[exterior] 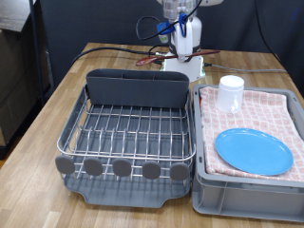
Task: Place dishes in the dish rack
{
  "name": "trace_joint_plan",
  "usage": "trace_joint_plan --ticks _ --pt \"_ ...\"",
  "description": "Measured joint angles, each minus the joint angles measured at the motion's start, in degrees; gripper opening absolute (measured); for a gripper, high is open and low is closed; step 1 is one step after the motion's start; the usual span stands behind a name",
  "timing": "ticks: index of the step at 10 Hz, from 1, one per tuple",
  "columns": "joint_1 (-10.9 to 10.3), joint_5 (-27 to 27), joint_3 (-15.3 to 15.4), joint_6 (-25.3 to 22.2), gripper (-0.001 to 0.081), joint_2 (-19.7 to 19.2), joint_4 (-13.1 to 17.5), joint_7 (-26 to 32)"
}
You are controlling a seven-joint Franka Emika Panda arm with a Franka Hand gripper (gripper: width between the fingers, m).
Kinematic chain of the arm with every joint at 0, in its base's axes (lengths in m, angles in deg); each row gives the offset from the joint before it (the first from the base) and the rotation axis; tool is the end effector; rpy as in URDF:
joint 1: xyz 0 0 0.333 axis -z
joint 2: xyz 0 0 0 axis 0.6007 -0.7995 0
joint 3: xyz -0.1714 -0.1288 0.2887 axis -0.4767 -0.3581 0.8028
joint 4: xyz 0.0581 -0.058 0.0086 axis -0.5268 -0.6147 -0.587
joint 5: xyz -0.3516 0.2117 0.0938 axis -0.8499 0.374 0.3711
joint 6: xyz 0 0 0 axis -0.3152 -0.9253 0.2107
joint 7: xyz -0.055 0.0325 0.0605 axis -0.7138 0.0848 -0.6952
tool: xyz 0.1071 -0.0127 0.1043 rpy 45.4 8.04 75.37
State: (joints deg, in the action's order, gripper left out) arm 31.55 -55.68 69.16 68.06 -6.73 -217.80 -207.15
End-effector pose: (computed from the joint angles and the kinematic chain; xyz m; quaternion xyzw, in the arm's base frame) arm 0.3471 -0.0255 0.3192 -0.4634 0.8854 0.0099 0.0337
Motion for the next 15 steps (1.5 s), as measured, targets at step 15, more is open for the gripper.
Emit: trace_joint_plan --ticks 15 --pt "-3.01 25.48 -28.28 -5.92 0.0081 -3.11 -0.06 29.30"
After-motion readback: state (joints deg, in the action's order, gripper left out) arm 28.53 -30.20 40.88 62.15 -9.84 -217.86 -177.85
